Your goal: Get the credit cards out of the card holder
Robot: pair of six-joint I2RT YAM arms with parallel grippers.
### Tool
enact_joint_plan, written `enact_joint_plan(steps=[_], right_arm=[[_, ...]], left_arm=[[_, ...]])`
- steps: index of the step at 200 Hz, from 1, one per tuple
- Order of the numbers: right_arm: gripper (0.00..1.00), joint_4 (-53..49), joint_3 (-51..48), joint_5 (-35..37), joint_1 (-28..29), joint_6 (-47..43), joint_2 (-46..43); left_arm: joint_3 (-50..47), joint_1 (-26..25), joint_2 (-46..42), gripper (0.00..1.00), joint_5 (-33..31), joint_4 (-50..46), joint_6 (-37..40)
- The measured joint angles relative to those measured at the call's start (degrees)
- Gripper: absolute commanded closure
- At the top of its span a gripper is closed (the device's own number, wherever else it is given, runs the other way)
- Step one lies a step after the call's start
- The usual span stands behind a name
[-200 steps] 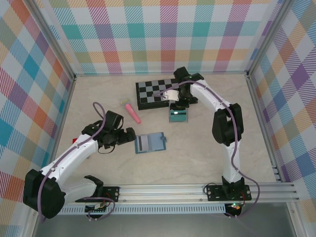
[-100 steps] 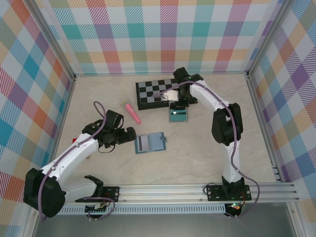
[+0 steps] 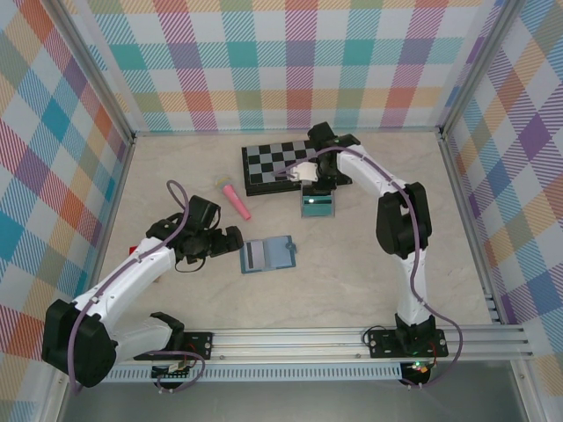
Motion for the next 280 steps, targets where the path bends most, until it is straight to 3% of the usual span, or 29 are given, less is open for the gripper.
enact_joint_plan(steps=[42, 83, 140, 204, 229, 280], right_arm=[[0.71, 3.0, -2.8, -1.6, 0.0, 3.9, -1.8], [0.72, 4.5, -7.3, -5.3, 0.0, 15.3, -10.4], [0.74, 12.7, -21.9, -15.8, 1.3, 44.0, -29.9], [0.69, 18.1, -34.4, -26.2, 2.2, 78.2, -33.1], [0.68, 19.3, -38.8, -26.5, 4.6, 86.1, -33.0], [0.67, 23.7, -40.3, -26.7, 13.7, 94.3, -28.7]], left_arm=[[0.0, 0.0, -0.4, 0.00, 0.0, 0.0, 0.0], [-0.3, 0.0, -1.0, 0.00, 0.7, 0.3, 0.0], [-3.4, 0.0, -1.1, 0.00, 2.9, 3.4, -0.6], [-7.2, 0.1, -1.1, 0.00, 7.0, 9.3, -4.2], [-8.7, 0.2, -0.3, 0.05, 10.1, 13.2, -6.4], [-10.7, 0.2, 3.9, 0.28, 14.9, 19.6, -10.6]])
